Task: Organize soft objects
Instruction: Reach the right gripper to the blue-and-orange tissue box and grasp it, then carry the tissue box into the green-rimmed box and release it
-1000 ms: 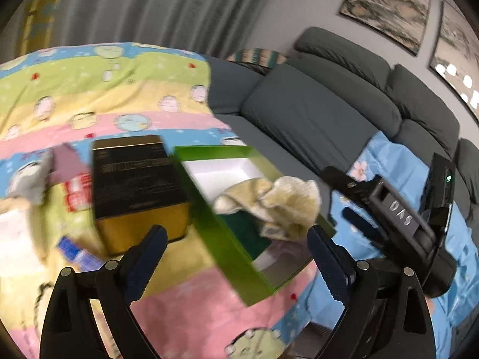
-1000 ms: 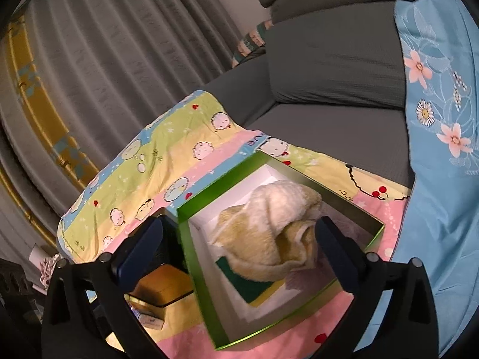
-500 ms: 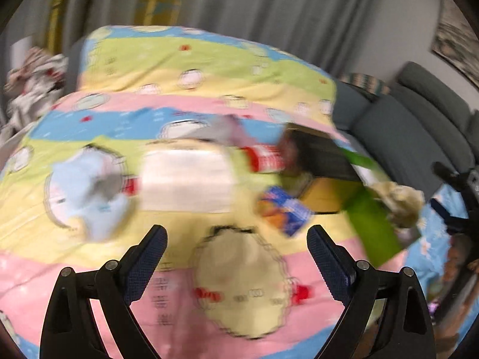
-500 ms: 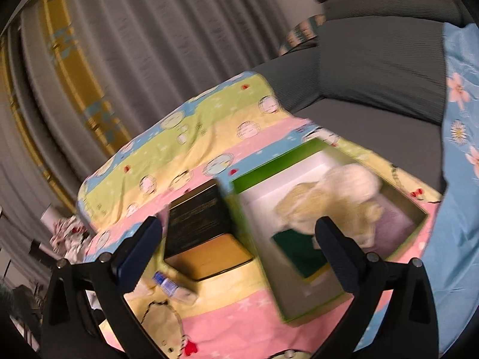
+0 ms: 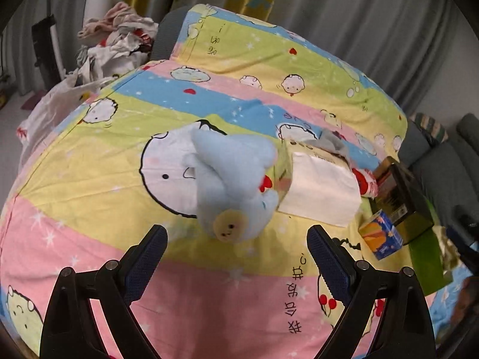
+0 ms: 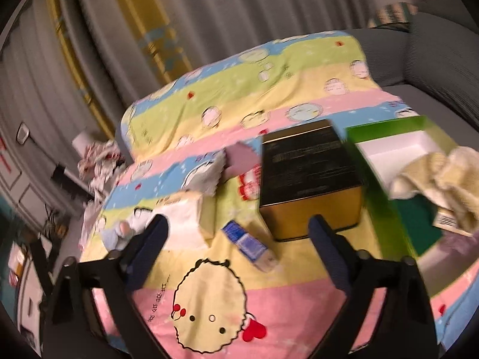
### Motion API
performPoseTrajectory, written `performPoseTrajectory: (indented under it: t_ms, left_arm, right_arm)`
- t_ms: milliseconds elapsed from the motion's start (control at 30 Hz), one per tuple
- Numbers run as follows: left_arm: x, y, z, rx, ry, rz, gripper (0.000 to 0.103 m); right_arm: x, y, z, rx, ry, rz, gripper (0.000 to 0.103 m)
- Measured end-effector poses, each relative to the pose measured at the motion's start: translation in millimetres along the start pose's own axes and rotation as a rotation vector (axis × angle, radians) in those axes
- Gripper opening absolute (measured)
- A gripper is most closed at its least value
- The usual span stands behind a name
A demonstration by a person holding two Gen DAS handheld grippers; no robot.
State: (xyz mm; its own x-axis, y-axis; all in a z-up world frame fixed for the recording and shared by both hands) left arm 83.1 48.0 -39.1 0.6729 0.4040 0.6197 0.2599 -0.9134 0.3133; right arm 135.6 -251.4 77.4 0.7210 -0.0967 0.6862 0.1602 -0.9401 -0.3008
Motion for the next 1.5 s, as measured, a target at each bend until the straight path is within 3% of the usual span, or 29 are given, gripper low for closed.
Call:
performPoseTrajectory:
  t_ms: [67,133,367,500,533,633,733,833,933,1000,1100,1300,1333,1367,1433,1500]
  left_arm:
    - [1,-6,-3,0.016,0.006,-0.012,0.094]
    - [3,-10,-4,0.04,0.01,-0.012,0.094]
    - [4,-12,-4,0.005,-0.005,-0.013,0.094]
    - [3,-10,-3,0.006,-0.016,-0.002,0.094]
    - [2,-9,-3,0.005,-0.018,0.0,0.094]
    - [1,-6,-3,-0.001,-0.022,0.009,0.094]
    - [0,-4,-3,0.001,-0.021,0.024,0.094]
    - [-1,-1,-4,0.001,-0.019,0.035,0.094]
    - [-2,1,-5,0.001,-0.017,0.038,0.094]
    - [-2,1,-6,0.003,-0.019,0.036,0.094]
    - [-4,4,-6,-0.003,-0.025,0.037,0.094]
    - [-10,15,-2,-0.029,-0.046,0.049,0.094]
    - [-12,18,0,-0.043,-0.053,0.049,0.094]
    - [-15,22,1,-0.059,-0.059,0.046,0.094]
    - [-19,29,6,-0.097,-0.075,0.048,0.094]
    - [-27,45,12,-0.167,-0.107,0.062,0.094]
  right_arm:
    - [-6,-10,19,-0.02,-0.043,-0.063,0.071]
    - [-11,-11,38,-0.077,-0.08,-0.107,0.065]
    - [-26,6,81,-0.151,-0.188,-0.124,0.061]
    - [-32,9,88,-0.132,-0.219,-0.13,0.053]
    - [-34,9,90,-0.134,-0.224,-0.132,0.043]
    - [-37,7,89,-0.124,-0.216,-0.133,0.033]
    - [-42,1,85,-0.072,-0.235,-0.08,0.029]
    - [-46,-15,72,0.012,-0.233,-0.054,0.029]
    - [-55,-37,65,0.166,-0.278,0.009,0.029]
    - [-65,-50,65,0.262,-0.33,0.077,0.029]
    - [-83,-62,74,0.332,-0.41,0.174,0.029]
    - [-94,-60,87,0.163,-0.422,0.133,0.034]
    - [-92,-56,86,0.131,-0.424,0.131,0.041]
    - [-87,-47,84,0.111,-0.417,0.131,0.054]
    - [-77,-38,77,0.101,-0.37,0.135,0.064]
    - [-66,-30,68,0.117,-0.331,0.127,0.068]
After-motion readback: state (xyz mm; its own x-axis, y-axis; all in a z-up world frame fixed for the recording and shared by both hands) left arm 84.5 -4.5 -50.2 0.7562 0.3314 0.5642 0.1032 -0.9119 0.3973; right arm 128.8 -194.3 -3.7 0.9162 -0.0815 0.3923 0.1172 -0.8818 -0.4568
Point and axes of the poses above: each gripper's, at about its wrist camera, not at the fingertips, and z roughly the way its jaws point, y to its right, x to its top, the point moved 5 cm from there along z, roughly the way its jaws point, and after that the axes turned 2 degrees about z, right-handed, at the moved point
